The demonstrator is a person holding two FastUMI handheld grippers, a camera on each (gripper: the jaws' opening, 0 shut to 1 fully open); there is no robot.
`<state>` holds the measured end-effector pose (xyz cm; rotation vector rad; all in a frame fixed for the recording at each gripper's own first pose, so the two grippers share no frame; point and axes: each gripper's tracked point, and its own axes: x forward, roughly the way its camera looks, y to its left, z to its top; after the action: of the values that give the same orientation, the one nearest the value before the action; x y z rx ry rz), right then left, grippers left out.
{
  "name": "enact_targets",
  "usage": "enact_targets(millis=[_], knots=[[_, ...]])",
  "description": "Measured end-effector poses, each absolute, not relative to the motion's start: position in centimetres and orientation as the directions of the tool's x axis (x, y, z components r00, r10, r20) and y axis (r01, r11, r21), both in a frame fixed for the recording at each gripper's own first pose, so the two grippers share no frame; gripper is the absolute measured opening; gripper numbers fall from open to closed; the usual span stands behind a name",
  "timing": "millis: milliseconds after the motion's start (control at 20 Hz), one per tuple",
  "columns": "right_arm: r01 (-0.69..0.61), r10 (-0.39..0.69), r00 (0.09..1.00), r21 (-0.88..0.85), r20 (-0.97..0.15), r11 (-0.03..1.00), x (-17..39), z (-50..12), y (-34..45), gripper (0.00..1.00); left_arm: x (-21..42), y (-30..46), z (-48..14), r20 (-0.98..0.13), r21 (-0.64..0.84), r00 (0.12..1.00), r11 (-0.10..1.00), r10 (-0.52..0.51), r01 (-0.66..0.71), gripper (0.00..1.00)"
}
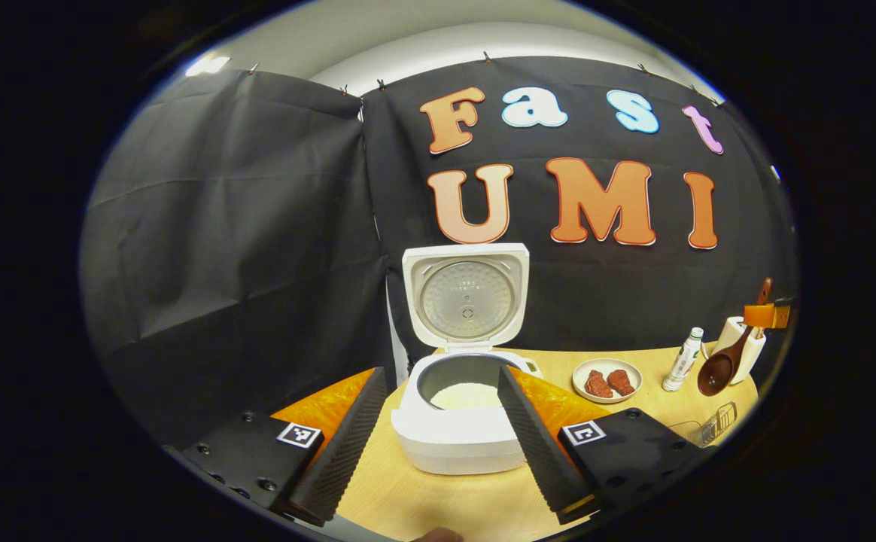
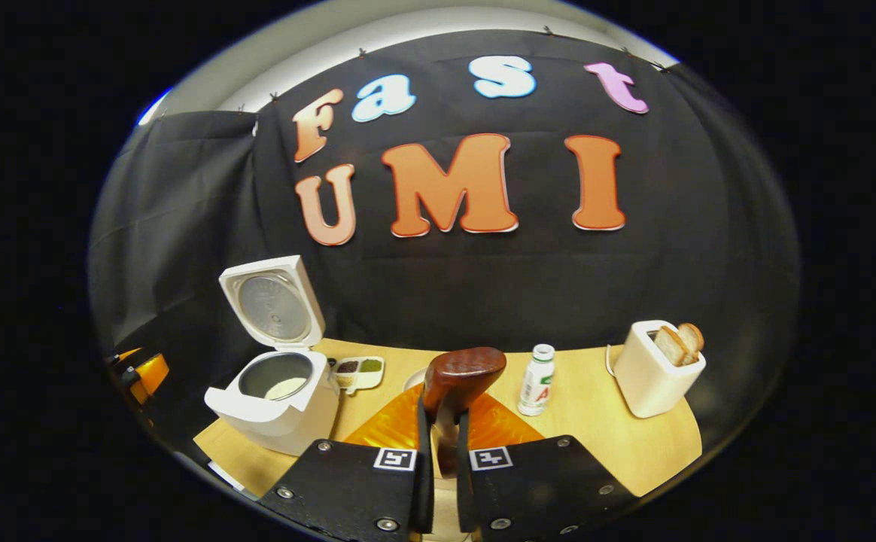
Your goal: Close the left gripper, press the button to open the rice cooker; take a wooden spoon from the chopstick holder with the right hand, scoop a spoonful of rice and pour it into the rice cooker, then put the wooden spoon back into the chopstick holder.
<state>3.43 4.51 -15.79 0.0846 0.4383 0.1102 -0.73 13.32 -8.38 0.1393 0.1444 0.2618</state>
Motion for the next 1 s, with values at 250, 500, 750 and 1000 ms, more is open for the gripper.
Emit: enact_targets(millis=[250, 500, 750, 1000], knots=[[0.062, 0.006, 0.885, 0.132, -0.465, 0.989, 1.1, -18.0, -1.9, 0.12, -0.6, 11.2, -7.9, -0.121, 0.173, 0.962, 0.960, 0.244, -0.221, 1.00], [0.214, -0.100, 0.857, 0.172, -0.505, 0.962, -0.8, -20.0, -7.4, 0.11, -0.9, 10.7, -7.7, -0.121, 0.180, 0.961, 0.958, 0.248, -0.224, 1.00], [0.300, -0.141, 0.829, 0.219, -0.541, 0.928, -1.6, -22.5, -9.5, 0.12, -1.1, 10.4, -7.1, -0.113, 0.189, 0.959, 0.953, 0.259, -0.235, 1.00], [0.345, -0.165, 0.792, 0.209, -0.587, 0.915, -1.9, -26.0, -10.6, 0.12, -1.3, 10.3, -6.8, -0.106, 0.206, 0.957, 0.948, 0.270, -0.245, 1.00]])
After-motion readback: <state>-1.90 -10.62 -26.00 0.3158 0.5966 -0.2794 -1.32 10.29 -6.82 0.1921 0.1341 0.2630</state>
